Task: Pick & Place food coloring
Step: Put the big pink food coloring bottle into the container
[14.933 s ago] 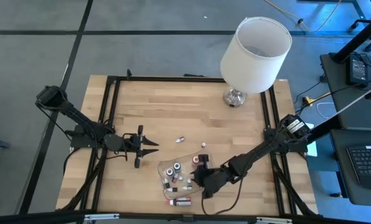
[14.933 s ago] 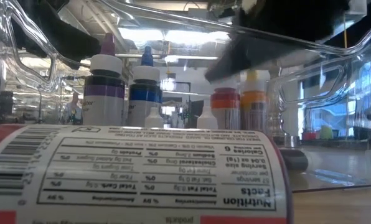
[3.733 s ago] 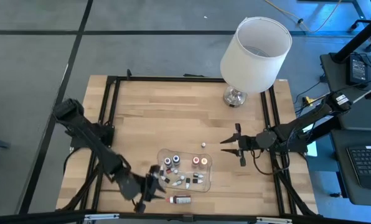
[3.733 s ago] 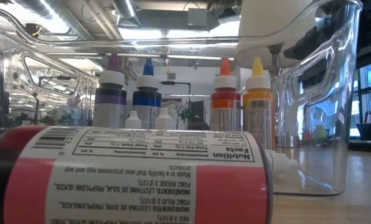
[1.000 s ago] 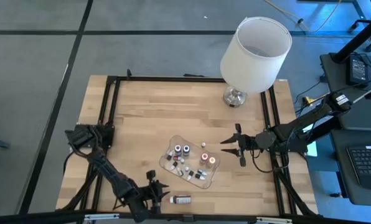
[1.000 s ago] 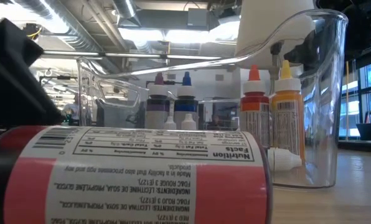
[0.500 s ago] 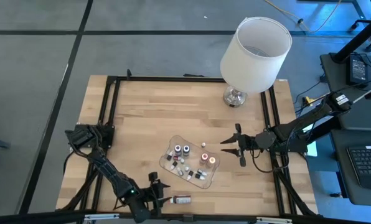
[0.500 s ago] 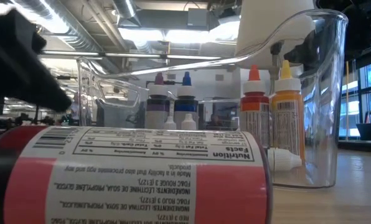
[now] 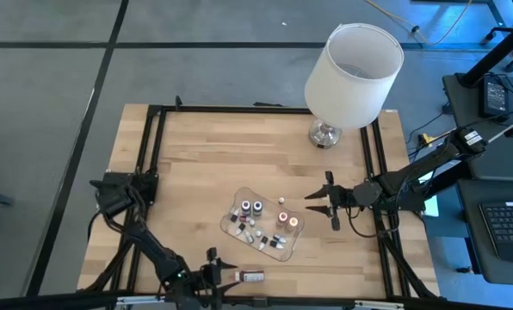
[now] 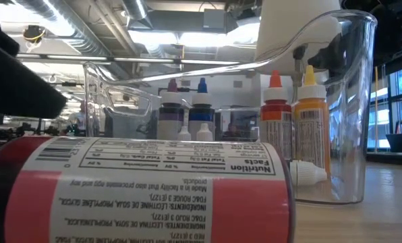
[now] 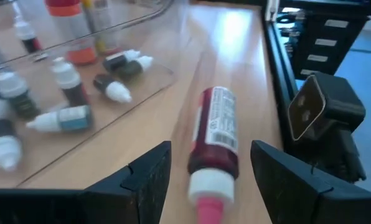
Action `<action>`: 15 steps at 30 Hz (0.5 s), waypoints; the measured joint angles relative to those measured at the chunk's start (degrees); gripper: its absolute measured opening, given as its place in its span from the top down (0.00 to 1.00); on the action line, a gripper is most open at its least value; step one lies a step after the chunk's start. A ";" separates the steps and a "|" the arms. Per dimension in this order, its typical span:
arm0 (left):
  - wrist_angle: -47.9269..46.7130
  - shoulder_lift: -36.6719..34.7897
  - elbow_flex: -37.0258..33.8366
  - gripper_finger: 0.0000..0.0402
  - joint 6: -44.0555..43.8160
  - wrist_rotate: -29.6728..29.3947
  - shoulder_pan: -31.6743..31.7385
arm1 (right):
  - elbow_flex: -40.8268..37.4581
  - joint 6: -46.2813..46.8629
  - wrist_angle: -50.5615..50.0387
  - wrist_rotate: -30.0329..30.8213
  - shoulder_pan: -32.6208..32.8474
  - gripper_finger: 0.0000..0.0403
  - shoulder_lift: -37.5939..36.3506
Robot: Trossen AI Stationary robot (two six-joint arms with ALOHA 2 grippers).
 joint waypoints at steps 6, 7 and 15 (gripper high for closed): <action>3.79 1.52 0.00 0.46 2.71 0.66 -0.65 | 0.01 1.19 0.00 0.04 0.01 0.64 0.01; 3.73 1.52 0.01 0.46 2.71 0.91 -0.76 | 0.02 1.32 0.00 0.04 0.02 0.64 0.02; 3.82 2.08 0.00 0.46 5.20 1.40 -0.68 | 0.02 1.40 0.00 0.04 0.02 0.64 0.02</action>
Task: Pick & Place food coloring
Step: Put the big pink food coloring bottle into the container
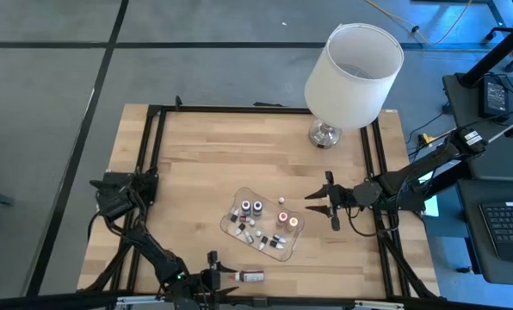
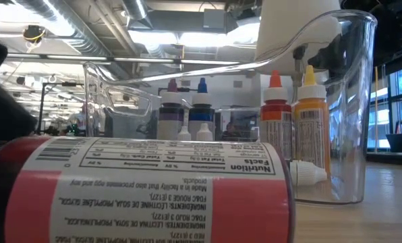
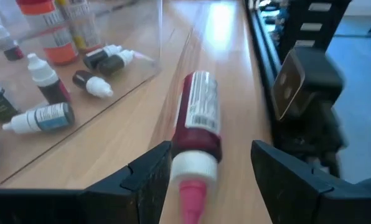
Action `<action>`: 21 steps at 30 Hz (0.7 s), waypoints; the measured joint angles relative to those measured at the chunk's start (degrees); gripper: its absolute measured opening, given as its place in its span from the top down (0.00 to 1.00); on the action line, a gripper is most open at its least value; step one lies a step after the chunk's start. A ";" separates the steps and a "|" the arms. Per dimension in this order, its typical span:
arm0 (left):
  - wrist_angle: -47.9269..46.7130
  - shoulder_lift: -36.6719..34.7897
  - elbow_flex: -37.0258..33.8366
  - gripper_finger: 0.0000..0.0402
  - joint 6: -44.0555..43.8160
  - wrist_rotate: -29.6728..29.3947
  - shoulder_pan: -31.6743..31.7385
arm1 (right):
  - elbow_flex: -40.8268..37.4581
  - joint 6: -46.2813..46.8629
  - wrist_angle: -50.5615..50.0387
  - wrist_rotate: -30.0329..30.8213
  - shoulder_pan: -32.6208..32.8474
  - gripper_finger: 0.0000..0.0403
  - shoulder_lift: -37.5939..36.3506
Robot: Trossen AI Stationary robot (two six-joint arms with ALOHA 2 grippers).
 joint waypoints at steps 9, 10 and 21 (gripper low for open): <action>0.34 1.37 0.00 0.46 0.85 -0.19 0.04 | 0.00 0.10 0.02 0.00 -0.02 0.64 0.00; 0.29 1.37 0.00 0.46 1.04 -0.22 0.04 | 0.00 -0.05 0.02 0.00 -0.01 0.64 0.00; -0.16 1.37 -0.02 0.47 1.03 2.06 1.36 | 0.00 -0.17 0.02 0.04 -0.02 0.64 0.00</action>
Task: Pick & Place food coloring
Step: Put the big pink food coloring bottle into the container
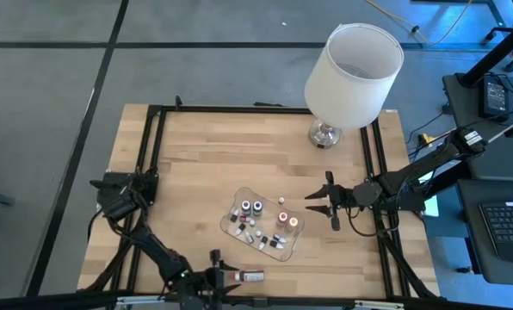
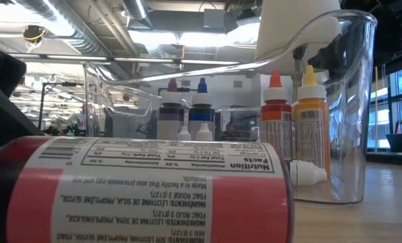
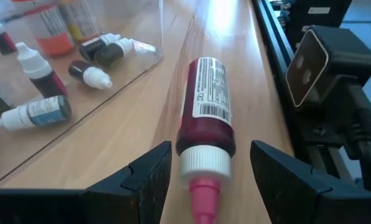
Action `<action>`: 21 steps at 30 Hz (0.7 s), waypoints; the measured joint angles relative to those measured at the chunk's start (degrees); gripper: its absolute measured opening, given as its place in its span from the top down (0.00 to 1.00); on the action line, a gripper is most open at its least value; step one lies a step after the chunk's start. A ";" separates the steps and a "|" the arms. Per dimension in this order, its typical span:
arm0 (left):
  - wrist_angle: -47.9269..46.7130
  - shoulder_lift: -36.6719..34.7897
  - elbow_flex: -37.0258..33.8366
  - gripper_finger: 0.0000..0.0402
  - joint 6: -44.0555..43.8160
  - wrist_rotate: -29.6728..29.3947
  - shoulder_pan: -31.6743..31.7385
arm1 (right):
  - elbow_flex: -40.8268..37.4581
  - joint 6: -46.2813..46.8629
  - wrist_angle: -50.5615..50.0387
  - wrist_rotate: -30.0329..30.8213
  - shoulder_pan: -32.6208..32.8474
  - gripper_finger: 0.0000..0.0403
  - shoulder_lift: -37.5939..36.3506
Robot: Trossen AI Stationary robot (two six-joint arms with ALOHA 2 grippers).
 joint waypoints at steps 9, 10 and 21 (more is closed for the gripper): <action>0.99 0.68 0.00 0.47 -0.28 0.90 0.61 | 0.00 -0.04 0.00 0.00 0.01 0.64 0.00; 1.01 0.91 0.00 0.47 -0.89 0.82 0.60 | 0.00 -0.04 0.01 0.01 0.02 0.64 0.00; 0.02 1.09 -0.04 0.47 -5.20 1.75 0.58 | 0.00 -0.07 0.02 0.00 0.00 0.64 -0.01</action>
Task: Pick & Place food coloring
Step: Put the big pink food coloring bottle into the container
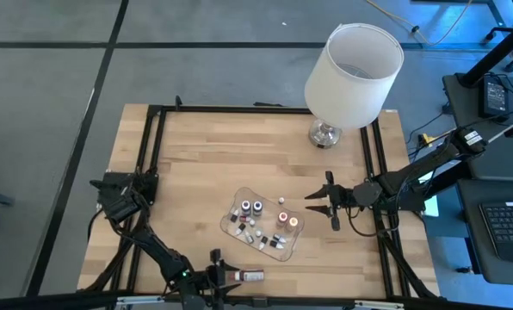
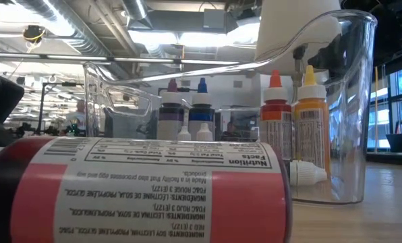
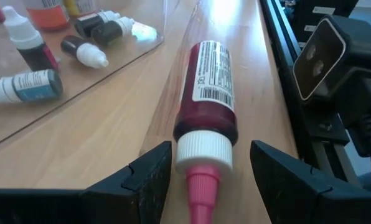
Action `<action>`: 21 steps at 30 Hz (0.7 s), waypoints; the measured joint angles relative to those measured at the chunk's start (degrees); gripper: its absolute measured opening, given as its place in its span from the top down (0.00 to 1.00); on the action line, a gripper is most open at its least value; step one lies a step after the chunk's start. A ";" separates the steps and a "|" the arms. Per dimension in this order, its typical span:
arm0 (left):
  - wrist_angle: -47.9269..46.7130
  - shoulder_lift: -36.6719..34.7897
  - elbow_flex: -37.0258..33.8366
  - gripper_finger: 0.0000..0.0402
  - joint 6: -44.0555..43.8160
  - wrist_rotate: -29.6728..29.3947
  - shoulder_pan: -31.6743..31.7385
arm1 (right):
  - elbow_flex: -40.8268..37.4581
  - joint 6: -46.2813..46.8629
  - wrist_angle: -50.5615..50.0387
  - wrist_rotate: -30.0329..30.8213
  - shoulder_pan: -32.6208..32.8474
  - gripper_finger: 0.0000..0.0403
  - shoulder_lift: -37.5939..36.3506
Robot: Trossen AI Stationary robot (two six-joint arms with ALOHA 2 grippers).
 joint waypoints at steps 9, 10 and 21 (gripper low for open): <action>-0.82 0.00 0.00 0.47 -0.50 -0.30 0.00 | 0.00 0.00 0.00 0.00 0.00 0.64 0.00; -0.82 0.00 0.00 0.47 -0.48 -0.43 0.00 | 0.00 0.00 0.00 0.00 0.02 0.64 0.01; -0.85 0.00 0.00 0.62 0.58 -1.30 -0.13 | 0.00 -0.02 0.00 0.00 0.01 0.64 0.01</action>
